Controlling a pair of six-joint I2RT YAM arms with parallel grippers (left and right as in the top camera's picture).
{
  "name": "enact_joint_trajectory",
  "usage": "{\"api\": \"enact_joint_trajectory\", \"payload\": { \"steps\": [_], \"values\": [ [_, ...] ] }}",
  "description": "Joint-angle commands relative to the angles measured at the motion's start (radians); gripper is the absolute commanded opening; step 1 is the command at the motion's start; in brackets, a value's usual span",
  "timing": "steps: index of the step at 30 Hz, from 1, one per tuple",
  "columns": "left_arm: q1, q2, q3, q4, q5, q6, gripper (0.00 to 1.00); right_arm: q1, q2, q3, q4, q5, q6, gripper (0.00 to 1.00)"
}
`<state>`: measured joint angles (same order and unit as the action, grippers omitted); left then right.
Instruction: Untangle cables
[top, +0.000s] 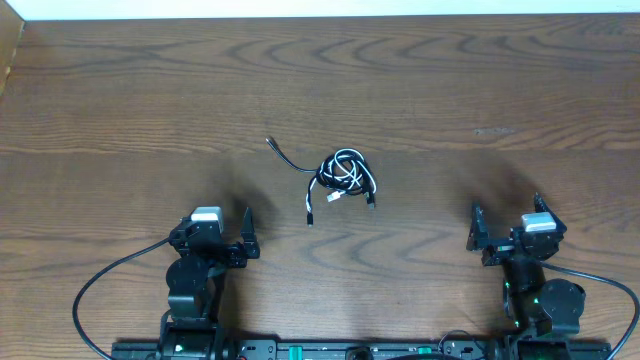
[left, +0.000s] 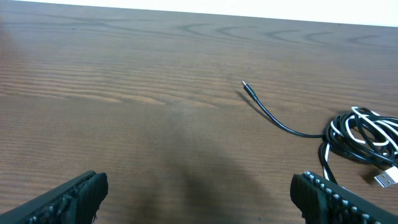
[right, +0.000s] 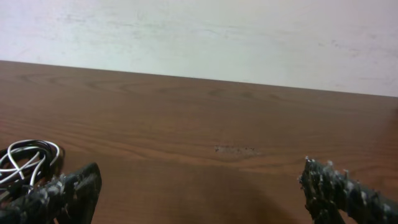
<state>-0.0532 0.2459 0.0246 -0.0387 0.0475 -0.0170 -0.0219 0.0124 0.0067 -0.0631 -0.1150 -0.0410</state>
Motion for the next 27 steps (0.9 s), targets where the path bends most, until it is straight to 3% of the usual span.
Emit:
{"api": "enact_joint_trajectory", "payload": {
  "steps": [1, 18, 23, 27],
  "values": [
    [0.002, -0.005, -0.021, -0.029, -0.006, 0.02, 0.99, -0.003, -0.004, -0.001, -0.003, 0.004, -0.005, 0.99],
    [0.003, -0.004, -0.021, -0.019, -0.022, 0.023, 0.99, -0.003, -0.004, -0.001, -0.003, 0.004, -0.005, 0.99],
    [0.002, -0.005, 0.002, -0.029, 0.044, -0.1, 0.99, -0.003, -0.004, -0.001, -0.003, 0.004, -0.005, 0.99],
    [0.002, -0.005, 0.078, -0.056, 0.102, -0.101, 0.99, -0.003, -0.004, -0.001, -0.003, 0.004, -0.005, 0.99]
  ]
}}
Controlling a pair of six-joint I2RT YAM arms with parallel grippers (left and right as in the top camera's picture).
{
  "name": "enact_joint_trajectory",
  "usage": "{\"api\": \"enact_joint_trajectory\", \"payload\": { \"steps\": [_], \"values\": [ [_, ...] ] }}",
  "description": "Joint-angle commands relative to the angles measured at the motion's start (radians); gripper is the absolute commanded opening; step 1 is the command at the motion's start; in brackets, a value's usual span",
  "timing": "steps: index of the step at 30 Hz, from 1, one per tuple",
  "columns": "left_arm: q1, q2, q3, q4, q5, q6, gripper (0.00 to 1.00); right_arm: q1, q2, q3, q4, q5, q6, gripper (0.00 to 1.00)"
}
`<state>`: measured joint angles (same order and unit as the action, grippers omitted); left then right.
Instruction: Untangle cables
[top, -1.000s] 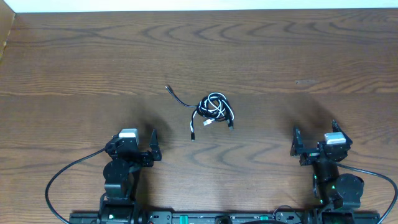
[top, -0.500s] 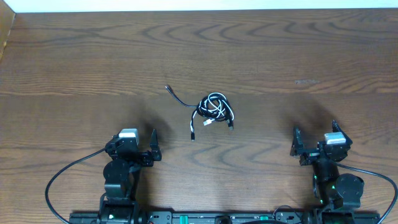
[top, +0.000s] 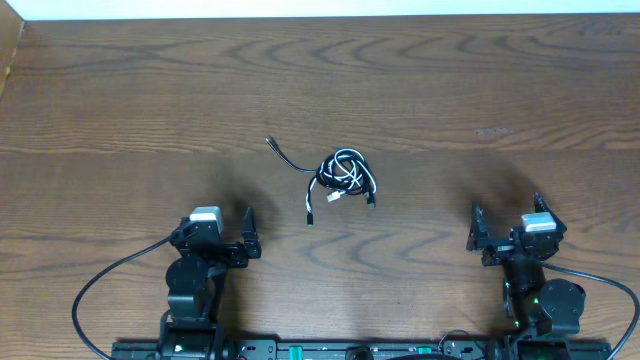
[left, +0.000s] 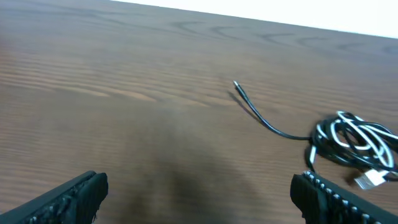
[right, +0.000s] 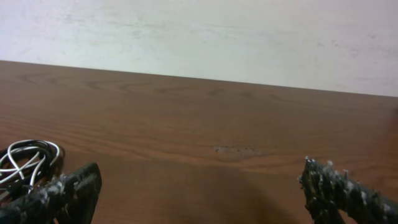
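A small tangle of black and white cables (top: 343, 173) lies on the wooden table near its middle. One black end (top: 280, 152) trails off to the upper left, another hangs down to a plug (top: 309, 216). In the left wrist view the tangle (left: 351, 140) is at the right, with the black tail (left: 255, 111) running left. In the right wrist view a part of the tangle (right: 28, 158) shows at the left edge. My left gripper (top: 218, 232) stands open near the front left, well short of the cables. My right gripper (top: 505, 228) stands open at the front right.
The wooden table (top: 120, 110) stretches wide on all sides of the tangle. A pale wall (right: 199, 37) bounds its far edge. A faint scuff mark (top: 495, 131) lies at the right. The arms' own black cables loop at the front edge.
The left wrist view has shifted a little: the tangle and its black tail now sit slightly further left in it. The cables themselves and the right gripper have not moved.
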<state>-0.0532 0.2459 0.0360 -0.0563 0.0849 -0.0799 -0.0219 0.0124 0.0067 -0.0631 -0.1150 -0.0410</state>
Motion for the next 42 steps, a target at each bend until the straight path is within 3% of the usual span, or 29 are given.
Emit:
{"api": "enact_joint_trajectory", "payload": {
  "steps": [1, 6, 15, 19, 26, 35, 42],
  "values": [
    [0.002, -0.005, 0.104, -0.078, 0.061, -0.038, 0.99, -0.003, -0.004, -0.001, -0.003, 0.004, -0.005, 0.99],
    [0.002, -0.005, 0.269, -0.284, 0.015, -0.037, 0.99, -0.003, -0.004, -0.001, -0.003, 0.004, -0.005, 0.99],
    [0.002, -0.005, 0.451, -0.431, -0.016, -0.038, 0.99, -0.003, -0.004, -0.001, -0.003, 0.004, -0.005, 0.99],
    [0.002, -0.003, 0.54, -0.606, -0.084, -0.037, 0.99, -0.003, -0.004, -0.001, -0.003, 0.003, -0.005, 0.99],
    [0.002, 0.055, 0.708, -0.782, -0.124, -0.057, 0.99, -0.003, -0.004, -0.001, 0.038, -0.027, 0.045, 0.99],
    [0.002, 0.372, 0.836, -0.893, -0.068, -0.057, 0.99, -0.003, 0.028, 0.09, -0.124, -0.017, 0.051, 0.99],
    [0.002, 0.586, 0.906, -0.936, -0.034, -0.057, 0.99, -0.003, 0.267, 0.334, -0.356, 0.004, 0.052, 0.99]
  ]
}}
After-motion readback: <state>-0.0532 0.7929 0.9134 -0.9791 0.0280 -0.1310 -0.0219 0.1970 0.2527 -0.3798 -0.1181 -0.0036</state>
